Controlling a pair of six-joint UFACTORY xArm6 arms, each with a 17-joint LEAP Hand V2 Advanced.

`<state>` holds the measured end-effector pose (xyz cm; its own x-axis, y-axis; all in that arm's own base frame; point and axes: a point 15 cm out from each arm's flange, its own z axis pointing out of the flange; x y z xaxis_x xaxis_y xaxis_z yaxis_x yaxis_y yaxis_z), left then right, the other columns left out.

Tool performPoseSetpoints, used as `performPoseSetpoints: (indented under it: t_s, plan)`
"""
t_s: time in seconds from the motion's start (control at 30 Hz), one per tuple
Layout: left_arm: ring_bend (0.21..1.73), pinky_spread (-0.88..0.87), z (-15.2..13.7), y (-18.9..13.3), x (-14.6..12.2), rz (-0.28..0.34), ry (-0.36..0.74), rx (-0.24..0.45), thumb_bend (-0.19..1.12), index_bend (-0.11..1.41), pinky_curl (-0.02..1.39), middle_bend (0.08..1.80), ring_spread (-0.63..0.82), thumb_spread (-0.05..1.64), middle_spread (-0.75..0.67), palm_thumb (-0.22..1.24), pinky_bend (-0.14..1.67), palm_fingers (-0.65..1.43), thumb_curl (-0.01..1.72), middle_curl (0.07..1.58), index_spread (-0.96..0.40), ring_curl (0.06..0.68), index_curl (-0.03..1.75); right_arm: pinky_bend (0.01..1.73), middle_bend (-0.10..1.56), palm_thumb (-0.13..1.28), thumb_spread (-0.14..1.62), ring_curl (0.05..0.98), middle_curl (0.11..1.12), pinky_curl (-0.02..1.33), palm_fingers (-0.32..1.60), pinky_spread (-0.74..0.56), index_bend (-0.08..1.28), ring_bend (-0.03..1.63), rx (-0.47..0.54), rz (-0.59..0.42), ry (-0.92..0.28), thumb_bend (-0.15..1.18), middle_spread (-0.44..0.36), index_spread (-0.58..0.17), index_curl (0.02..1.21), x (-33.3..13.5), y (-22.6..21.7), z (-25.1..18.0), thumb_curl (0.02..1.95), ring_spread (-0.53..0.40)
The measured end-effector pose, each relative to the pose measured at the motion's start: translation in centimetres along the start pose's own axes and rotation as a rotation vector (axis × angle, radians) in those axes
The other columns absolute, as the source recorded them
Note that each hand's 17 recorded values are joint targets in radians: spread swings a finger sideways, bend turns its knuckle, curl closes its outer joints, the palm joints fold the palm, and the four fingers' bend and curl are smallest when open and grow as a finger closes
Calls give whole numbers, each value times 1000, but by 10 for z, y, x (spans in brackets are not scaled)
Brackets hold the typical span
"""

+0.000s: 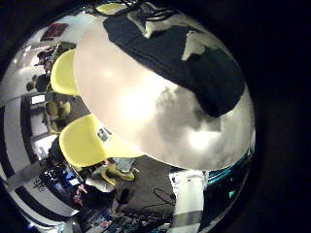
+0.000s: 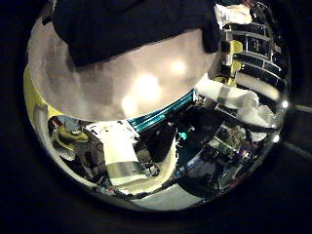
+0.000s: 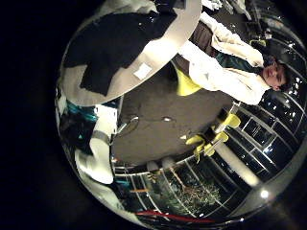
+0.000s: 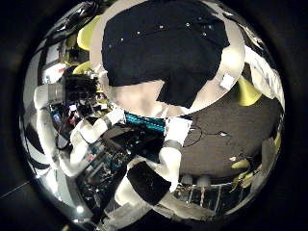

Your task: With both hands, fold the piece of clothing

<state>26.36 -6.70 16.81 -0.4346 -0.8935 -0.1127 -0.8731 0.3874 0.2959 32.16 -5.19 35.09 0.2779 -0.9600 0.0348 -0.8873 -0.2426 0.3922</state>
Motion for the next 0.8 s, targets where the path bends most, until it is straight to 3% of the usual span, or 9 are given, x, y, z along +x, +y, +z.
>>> performPoseSetpoints:
  t_s: [0.3, 0.4, 0.43, 0.57, 0.63, 0.73, 0.8]
  plan:
    - [608, 389, 23, -11, -9, -3, -122, -70, -20, 242, 286, 213, 314, 897, 141, 191, 262, 245, 320, 335, -71, 182, 374, 580, 206, 263, 1153, 233, 355, 267, 106, 339, 151, 608, -2, -1, 0, -19, 26, -362, 253, -3, 8, 5, 258, 144]
    - [588, 308, 25, -14, -11, -16, -130, -72, -12, 300, 249, 449, 156, 910, -11, 245, 155, 486, 328, 404, -118, 170, 408, 579, 206, 262, 1152, 233, 355, 266, 107, 339, 150, 608, 2, 0, 1, -20, 26, -362, 253, -3, 10, 4, 257, 144]
    - [639, 209, 25, -14, -11, -21, -131, -72, -13, 327, 225, 578, 15, 921, -85, 279, 154, 642, 330, 442, -156, 178, 429, 579, 205, 261, 1152, 233, 355, 266, 107, 339, 150, 607, 2, -1, 2, -20, 26, -362, 253, -3, 10, 3, 257, 144]
    - [849, -119, 22, -24, -16, -30, -152, -52, -10, 314, 260, 745, -295, 943, -256, 377, 293, 890, 339, 567, -256, 256, 491, 575, 201, 261, 1151, 235, 354, 264, 112, 339, 154, 606, 20, 2, 6, -20, 26, -362, 256, -4, 13, -1, 257, 138]
    - [937, -253, 20, -27, -17, -35, -158, -47, -8, 317, 288, 781, -378, 954, -312, 425, 372, 955, 343, 616, -307, 300, 526, 571, 199, 256, 1152, 236, 353, 263, 116, 339, 156, 607, 29, 3, 8, -21, 26, -361, 257, -4, 16, -3, 254, 136]
    - [1078, -455, 14, -32, -19, -37, -158, -31, 72, 333, 376, 814, -450, 1014, -387, 624, 620, 1179, 380, 679, -387, 376, 589, 567, 198, 255, 1153, 237, 353, 262, 121, 339, 158, 605, 37, 5, 10, -20, 26, -363, 260, -4, 18, -5, 253, 133]
    - [1151, -542, 6, -37, -20, -41, -154, -6, 92, 369, 430, 836, -468, 1035, -427, 703, 756, 1197, 409, 722, -441, 416, 643, 564, 197, 254, 1153, 238, 352, 261, 123, 339, 158, 602, 28, 8, 7, -20, 23, -363, 262, -4, 22, -1, 252, 131]
